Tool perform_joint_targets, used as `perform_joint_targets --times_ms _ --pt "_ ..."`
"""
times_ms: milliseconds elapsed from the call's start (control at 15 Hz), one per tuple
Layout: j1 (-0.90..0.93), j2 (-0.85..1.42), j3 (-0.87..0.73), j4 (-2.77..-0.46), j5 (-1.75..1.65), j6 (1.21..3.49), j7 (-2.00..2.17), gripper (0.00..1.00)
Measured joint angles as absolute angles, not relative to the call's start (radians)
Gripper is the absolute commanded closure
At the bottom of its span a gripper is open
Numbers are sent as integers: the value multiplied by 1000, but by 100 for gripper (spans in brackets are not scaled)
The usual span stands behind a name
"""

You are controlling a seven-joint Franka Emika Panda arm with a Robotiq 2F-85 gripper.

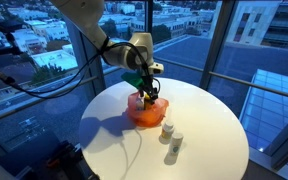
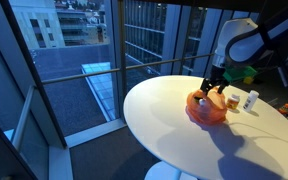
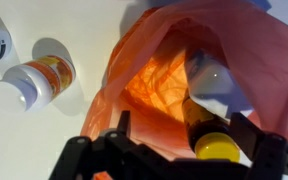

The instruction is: Remove the blue container from the plastic bag and put it on the table

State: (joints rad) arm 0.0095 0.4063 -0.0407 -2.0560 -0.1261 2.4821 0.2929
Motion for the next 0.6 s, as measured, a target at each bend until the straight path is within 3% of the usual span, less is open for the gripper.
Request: perform_joint_targets --times_ms 600 --pt "14 419 7 -2059 -29 2483 157 0"
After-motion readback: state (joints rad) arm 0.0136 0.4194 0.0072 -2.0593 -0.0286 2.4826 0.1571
